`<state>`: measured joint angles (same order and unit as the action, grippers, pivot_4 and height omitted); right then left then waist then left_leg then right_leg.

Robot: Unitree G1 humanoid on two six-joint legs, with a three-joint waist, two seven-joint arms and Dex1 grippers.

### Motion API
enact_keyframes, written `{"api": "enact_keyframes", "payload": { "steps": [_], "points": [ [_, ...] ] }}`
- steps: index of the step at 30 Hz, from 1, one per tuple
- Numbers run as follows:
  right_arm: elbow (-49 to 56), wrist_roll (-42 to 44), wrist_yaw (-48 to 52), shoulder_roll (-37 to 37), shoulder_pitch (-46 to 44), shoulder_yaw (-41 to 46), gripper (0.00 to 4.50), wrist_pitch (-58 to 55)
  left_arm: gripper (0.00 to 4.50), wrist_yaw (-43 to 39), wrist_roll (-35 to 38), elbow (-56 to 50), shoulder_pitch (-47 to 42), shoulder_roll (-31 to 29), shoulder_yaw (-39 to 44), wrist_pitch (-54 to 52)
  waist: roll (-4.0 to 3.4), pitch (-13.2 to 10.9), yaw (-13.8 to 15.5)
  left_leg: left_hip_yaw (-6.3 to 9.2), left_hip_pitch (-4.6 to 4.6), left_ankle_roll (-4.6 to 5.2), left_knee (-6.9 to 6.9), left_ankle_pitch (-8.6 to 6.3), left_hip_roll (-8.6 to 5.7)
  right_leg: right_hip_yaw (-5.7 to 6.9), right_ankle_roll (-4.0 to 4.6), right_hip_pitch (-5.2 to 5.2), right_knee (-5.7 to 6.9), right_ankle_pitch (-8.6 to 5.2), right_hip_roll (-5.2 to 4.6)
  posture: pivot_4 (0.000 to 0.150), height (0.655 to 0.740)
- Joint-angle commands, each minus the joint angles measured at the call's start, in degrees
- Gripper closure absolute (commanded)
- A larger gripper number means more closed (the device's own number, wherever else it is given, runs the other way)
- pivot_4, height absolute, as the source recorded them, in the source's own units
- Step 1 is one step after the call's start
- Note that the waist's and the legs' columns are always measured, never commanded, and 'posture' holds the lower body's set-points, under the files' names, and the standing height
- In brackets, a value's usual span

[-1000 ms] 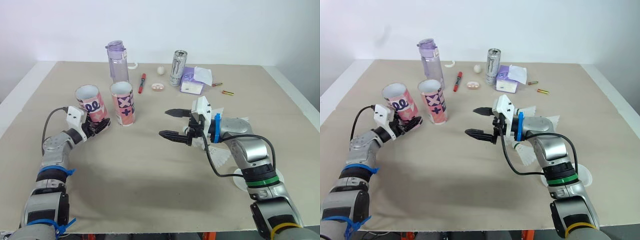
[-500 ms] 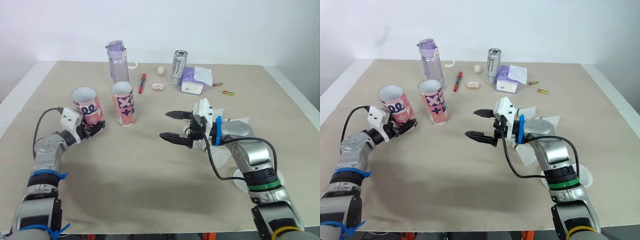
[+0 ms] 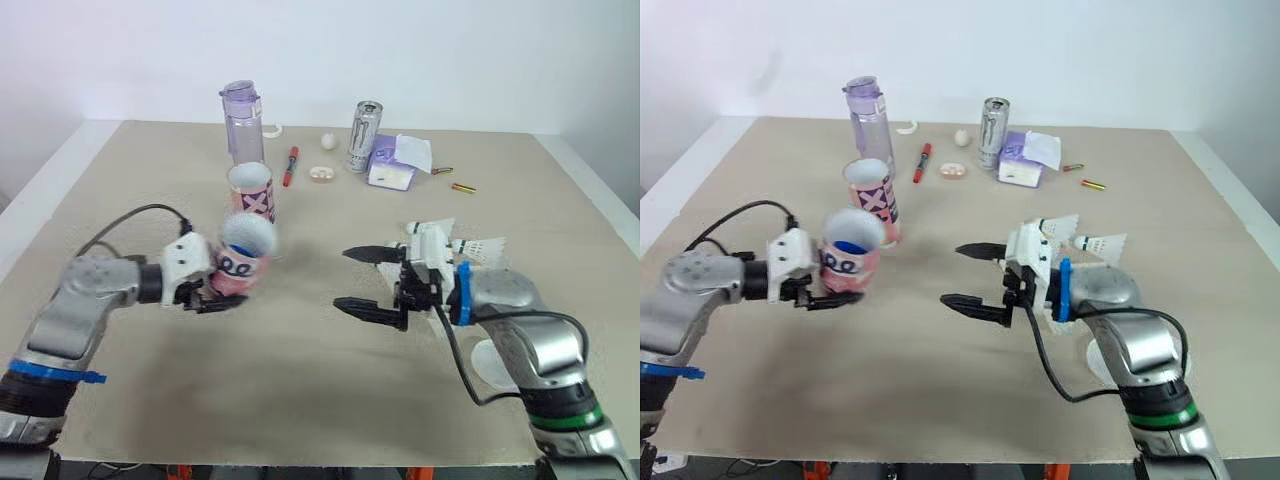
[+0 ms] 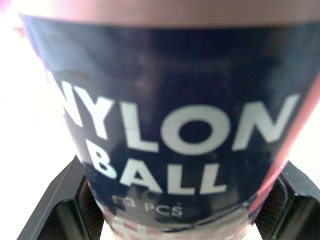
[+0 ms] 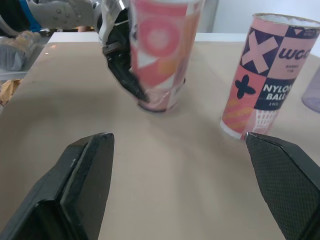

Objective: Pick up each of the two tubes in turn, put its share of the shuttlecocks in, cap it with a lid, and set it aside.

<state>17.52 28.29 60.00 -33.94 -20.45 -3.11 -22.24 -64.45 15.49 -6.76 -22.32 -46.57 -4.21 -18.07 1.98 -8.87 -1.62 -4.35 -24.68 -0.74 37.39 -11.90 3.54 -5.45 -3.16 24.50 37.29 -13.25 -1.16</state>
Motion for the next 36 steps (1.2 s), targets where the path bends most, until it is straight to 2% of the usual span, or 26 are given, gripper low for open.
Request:
{"api": "enact_keyframes", "payload": {
  "steps": [1, 2, 8, 19, 28, 31, 36],
  "points": [
    [6.36, 2.39, -2.14, -1.49, 3.57, 3.80, 0.00, -1.22, 1.01, -1.58, -0.51, -6.01, -4.85, -1.00, -4.76, -7.62, 0.01, -0.01, 0.23, 0.01, 0.00, 0.00, 0.01, 0.00, 0.01, 0.00, -0.05, 0.00, 0.00, -0.04, 0.03, 0.150, 0.7400],
    [7.53, 2.47, -2.83, -1.79, 5.31, 4.51, 0.00, -1.26, 1.01, -1.78, -1.54, -6.71, -6.67, -0.83, -6.84, -9.36, 0.01, 0.00, 0.15, 0.02, 0.01, 0.00, 0.01, 0.00, 0.02, -0.01, -0.29, 0.00, 0.00, -0.22, 0.06, 0.150, 0.7400],
    [10.71, 1.19, -3.58, -3.35, 11.67, 5.25, 0.00, 0.94, 1.01, -3.13, -7.73, -6.45, -14.60, -0.12, -16.48, -14.59, 0.01, -0.01, 0.37, 0.09, 0.03, 0.00, 0.04, 0.00, 0.00, -0.07, -0.31, -0.06, 0.01, -0.25, 0.12, 0.150, 0.7400],
    [11.67, 2.70, -5.70, -3.39, 14.14, 6.84, 0.00, 0.42, 1.01, -4.11, -14.39, -4.05, -17.87, 2.76, -23.03, -10.45, -0.01, 0.00, 0.44, 0.13, 0.05, 0.01, 0.19, 0.01, -0.05, -0.18, -0.32, -0.17, 0.01, -0.24, 0.14, 0.150, 0.7400],
    [21.39, 9.69, -16.66, -4.80, 28.17, 26.87, 0.00, -8.14, 1.01, -4.77, -16.55, -3.45, -17.61, 4.46, -24.56, -8.49, -0.15, 0.08, 0.75, 0.47, 0.04, 0.06, 0.22, 0.03, -0.29, -0.18, -0.37, -0.36, 0.01, -0.32, 0.09, 0.150, 0.7400],
    [27.13, 10.29, -23.90, -1.24, 33.36, 29.58, 0.00, -10.41, 1.01, -5.11, -17.17, -1.45, -18.40, 4.88, -24.31, -7.30, -0.16, 0.09, 0.71, 0.61, 0.07, 0.09, 0.23, 0.05, -0.38, -0.16, -0.41, -0.46, 0.01, -0.34, 0.08, 0.150, 0.7400],
    [32.52, 7.48, -33.67, 4.21, 38.43, 28.25, 0.00, -12.56, 1.01, -5.20, -18.23, 1.10, -19.31, 5.90, -23.95, -6.05, -0.24, 0.14, 0.66, 0.77, 0.13, 0.20, 0.23, 0.12, -0.47, -0.15, -0.40, -0.56, 0.01, -0.32, 0.08, 0.150, 0.7400]
  ]
}}
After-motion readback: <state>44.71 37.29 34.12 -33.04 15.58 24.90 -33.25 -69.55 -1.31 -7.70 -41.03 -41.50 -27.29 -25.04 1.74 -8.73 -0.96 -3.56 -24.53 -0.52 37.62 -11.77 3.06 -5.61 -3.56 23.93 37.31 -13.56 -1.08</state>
